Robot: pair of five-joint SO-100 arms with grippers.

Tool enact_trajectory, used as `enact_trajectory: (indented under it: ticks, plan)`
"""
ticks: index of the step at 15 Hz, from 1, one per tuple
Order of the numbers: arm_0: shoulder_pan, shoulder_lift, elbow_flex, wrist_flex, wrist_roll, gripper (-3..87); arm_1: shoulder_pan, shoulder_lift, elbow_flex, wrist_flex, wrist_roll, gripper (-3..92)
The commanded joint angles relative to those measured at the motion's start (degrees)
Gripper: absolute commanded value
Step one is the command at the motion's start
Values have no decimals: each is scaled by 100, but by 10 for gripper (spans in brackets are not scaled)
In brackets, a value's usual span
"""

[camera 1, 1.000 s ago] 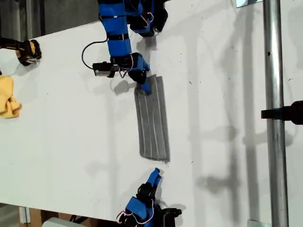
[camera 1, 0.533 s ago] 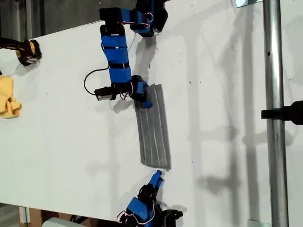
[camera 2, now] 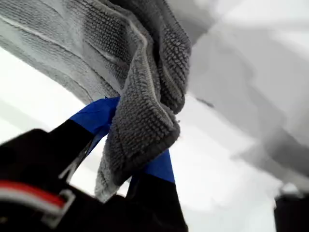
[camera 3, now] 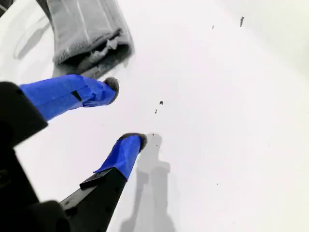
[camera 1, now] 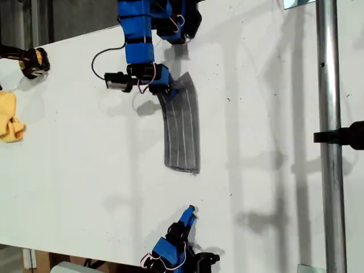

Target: Grasp corners of a towel and fold twice.

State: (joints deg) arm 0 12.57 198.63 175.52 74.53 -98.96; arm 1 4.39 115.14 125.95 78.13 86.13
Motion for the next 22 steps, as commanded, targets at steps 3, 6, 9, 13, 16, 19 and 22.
enact_trajectory:
  ticks: [3,6,9,13,16,19,22]
  plan:
    - [0,26,-308,44,79,172,-237,5150,1424,1600,738,-2]
    - [-26,26,-308,53,114,172,-176,3287,1582,-756,413,-2]
    - [-35,26,-308,44,97,172,-229,-466,-457,-2329,-299,-2]
    - [18,35,-308,53,26,172,-114,-2865,-2769,-2364,-870,-2]
    - [-26,35,-281,35,35,173,0,-3946,-3762,-2259,-1072,5]
    - [-9,35,-264,35,0,174,97,-4052,-4210,-1459,-1046,272]
    - [9,35,-255,44,-62,183,9,-3349,-4825,343,-1055,242]
